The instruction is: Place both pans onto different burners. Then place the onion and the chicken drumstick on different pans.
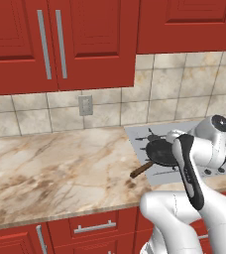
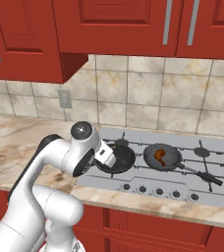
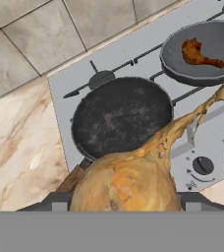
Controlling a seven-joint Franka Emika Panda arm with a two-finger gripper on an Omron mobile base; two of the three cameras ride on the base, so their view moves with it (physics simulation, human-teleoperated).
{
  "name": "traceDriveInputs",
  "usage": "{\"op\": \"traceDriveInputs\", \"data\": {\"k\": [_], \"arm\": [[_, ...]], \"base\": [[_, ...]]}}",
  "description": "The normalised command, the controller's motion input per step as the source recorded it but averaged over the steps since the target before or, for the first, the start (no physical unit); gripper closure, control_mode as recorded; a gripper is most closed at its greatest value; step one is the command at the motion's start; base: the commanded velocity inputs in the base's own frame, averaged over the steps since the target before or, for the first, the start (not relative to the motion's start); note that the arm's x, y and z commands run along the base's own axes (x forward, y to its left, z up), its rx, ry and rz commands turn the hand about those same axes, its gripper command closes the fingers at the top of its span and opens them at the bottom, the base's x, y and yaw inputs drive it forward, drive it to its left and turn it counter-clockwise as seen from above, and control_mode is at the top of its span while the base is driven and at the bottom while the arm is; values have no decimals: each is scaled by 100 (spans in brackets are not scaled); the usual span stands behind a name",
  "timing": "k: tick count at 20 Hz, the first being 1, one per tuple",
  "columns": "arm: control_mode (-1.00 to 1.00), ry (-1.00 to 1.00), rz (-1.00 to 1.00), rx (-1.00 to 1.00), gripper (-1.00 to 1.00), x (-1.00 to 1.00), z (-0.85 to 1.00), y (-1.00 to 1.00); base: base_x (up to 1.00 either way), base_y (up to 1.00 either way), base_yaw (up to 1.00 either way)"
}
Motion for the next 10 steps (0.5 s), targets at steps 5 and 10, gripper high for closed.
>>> {"op": "traceDriveInputs", "data": {"k": [5,10], "arm": [[-100,0,0,0,100,22,-19,0],[-100,0,0,-1,100,16,-14,0]], "base": [[0,0,0],[0,0,0]]}}
